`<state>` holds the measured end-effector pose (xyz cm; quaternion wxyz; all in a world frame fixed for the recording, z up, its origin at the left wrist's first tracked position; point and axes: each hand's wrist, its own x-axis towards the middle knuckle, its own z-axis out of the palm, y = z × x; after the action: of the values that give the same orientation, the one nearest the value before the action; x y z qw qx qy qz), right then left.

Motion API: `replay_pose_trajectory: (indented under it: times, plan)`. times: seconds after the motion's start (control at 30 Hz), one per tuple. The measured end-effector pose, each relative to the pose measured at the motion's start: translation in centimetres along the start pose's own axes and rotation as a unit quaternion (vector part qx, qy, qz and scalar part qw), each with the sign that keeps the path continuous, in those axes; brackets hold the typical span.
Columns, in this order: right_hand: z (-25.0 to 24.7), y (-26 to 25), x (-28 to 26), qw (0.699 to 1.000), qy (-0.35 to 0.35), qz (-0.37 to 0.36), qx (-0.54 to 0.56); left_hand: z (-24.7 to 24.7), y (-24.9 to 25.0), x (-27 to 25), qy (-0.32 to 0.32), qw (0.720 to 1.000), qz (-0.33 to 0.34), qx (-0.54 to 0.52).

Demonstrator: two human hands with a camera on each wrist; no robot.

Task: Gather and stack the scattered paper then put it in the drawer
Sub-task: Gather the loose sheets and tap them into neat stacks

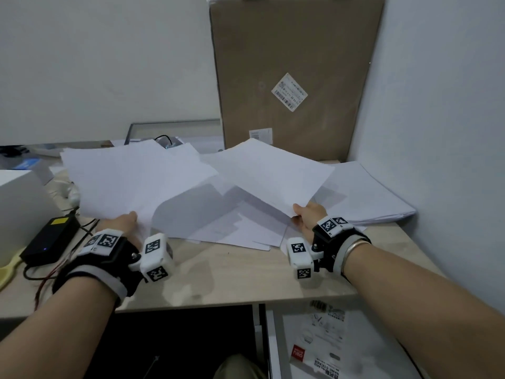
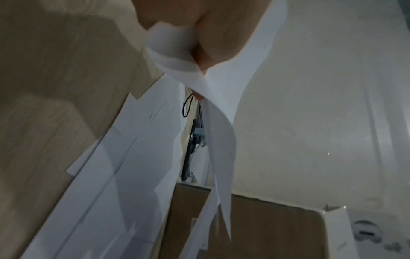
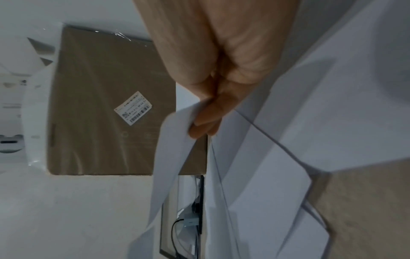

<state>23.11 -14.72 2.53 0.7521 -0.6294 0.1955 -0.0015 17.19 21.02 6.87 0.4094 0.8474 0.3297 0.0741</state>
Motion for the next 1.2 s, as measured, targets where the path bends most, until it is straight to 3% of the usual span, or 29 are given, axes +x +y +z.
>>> replay_pose_trajectory:
  times: [0.03,0.1,0.17,0.27,0.37,0.53,0.63,0.77,0.9,1.03,1.13,1.2]
  plan:
    - [-0.2,-0.4,-0.1,1.0,0.012,-0.013,-0.005,-0.4,0.4,-0.3,-0.005,0.995,-0.037,-0.088]
    - [-0.8,-1.1,-0.2,0.998,0.038,-0.042,-0.038,-0.6,1.0,-1.5,0.008,0.979,-0.04,-0.2]
    - [-1.3,-1.9,-0.8,0.994,0.053,-0.069,-0.073,0.0,1.6,-2.3,0.017,0.969,-0.048,-0.244]
    - [-2.1,-2.5,-2.0,0.987,0.023,-0.087,-0.132,1.0,2.5,-3.1,-0.001,0.968,-0.023,-0.249]
    - [-2.9,-2.2,-2.7,0.975,-0.032,-0.052,-0.212,2.6,3.0,-3.6,-0.024,0.963,-0.006,-0.269]
    - [-4.9,-1.6,-2.9,0.93,-0.103,-0.015,-0.354,5.4,2.2,-3.3,-0.076,0.961,-0.013,-0.267]
    - [-5.4,-0.7,-2.4,0.934,-0.133,0.024,-0.331,6.7,1.7,-3.7,-0.097,0.972,-0.011,-0.213]
    - [-5.5,0.0,-2.5,0.972,-0.116,0.096,-0.182,8.8,0.7,-3.2,-0.134,0.981,0.004,-0.139]
    - [-5.6,0.4,-2.3,0.97,-0.12,0.094,-0.191,10.6,0.5,-3.4,-0.174,0.98,0.028,-0.09]
    - [-5.7,0.8,-2.0,0.973,-0.108,0.097,-0.177,10.2,0.8,-3.7,-0.168,0.982,0.003,-0.091]
    - [-5.5,0.8,-1.7,0.974,-0.103,0.101,-0.173,10.0,0.8,-3.8,-0.224,0.97,-0.018,-0.095]
    - [-5.5,0.9,-1.5,0.974,-0.105,0.096,-0.177,10.0,0.7,-3.4,-0.22,0.972,-0.004,-0.085]
